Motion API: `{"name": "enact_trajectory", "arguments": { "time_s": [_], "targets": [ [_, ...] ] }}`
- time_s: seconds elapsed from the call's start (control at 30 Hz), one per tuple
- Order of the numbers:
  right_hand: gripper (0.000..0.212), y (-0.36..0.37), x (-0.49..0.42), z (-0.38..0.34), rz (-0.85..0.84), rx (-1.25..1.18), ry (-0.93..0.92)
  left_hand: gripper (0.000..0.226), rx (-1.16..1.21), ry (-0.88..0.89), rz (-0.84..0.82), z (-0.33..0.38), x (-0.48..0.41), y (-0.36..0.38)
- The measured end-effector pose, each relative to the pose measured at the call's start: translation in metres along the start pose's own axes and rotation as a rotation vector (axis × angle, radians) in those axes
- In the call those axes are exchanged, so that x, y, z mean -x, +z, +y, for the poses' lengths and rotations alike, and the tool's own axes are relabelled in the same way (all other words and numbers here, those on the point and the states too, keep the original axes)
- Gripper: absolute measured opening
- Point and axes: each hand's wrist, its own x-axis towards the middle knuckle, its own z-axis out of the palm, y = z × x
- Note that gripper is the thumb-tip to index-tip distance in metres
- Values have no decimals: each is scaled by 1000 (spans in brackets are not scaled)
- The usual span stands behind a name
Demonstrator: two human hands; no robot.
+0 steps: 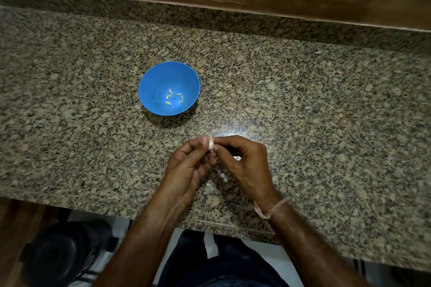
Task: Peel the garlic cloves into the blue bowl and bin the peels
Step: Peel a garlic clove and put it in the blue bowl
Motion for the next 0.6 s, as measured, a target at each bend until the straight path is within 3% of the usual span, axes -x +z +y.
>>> {"name": "enact_trajectory", "arguments": {
  "time_s": [0.6],
  "targets": [
    [15,6,8,3,-42,250,-95,27,-144,79,106,-13,5,-4]
  ]
}}
